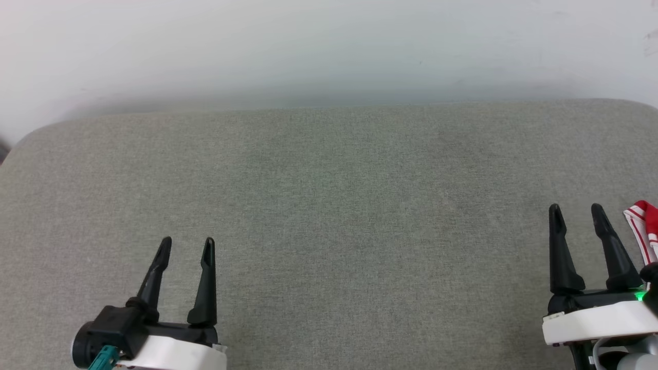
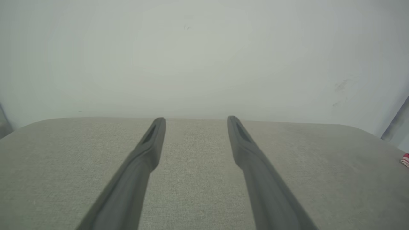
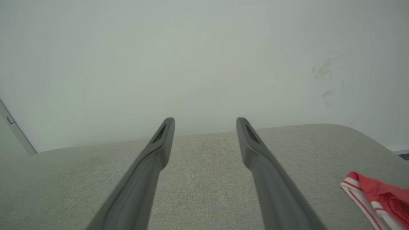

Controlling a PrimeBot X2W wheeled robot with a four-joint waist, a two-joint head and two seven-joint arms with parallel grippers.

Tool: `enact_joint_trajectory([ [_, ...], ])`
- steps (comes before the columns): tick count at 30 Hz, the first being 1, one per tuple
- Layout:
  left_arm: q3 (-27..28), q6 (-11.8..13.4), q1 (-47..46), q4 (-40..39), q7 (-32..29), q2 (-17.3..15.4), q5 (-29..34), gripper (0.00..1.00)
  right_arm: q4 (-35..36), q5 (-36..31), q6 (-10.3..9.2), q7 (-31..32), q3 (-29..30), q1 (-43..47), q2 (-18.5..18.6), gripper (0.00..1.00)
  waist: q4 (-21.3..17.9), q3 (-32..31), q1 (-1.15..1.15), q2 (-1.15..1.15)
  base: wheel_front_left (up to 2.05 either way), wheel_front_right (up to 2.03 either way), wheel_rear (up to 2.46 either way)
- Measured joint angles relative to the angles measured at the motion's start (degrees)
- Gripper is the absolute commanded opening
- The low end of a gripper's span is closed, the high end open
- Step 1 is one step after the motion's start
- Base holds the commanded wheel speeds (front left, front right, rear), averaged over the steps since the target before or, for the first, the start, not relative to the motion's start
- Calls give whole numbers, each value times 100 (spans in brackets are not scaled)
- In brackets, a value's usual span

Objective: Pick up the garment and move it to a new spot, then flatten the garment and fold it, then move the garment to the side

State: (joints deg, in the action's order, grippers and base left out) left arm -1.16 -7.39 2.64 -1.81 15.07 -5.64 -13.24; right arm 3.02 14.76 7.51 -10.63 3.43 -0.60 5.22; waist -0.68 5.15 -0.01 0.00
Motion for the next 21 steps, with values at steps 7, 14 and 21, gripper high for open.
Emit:
enact_joint_trajectory([
  [7,-193,-2,20,59,0,-91,-115,100,-77,-60,0,-62,67,-8,-62,100,-51,11,0,0,0,0,0],
  [14,-120,-2,-24,-69,0,-64,-103,100,-77,-58,0,-69,41,-4,-88,100,-75,-4,0,0,0,0,0],
  [21,-29,-2,-15,-58,0,-10,-66,100,-77,-60,0,-57,-35,16,-91,100,-67,-17,1,0,0,0,0],
])
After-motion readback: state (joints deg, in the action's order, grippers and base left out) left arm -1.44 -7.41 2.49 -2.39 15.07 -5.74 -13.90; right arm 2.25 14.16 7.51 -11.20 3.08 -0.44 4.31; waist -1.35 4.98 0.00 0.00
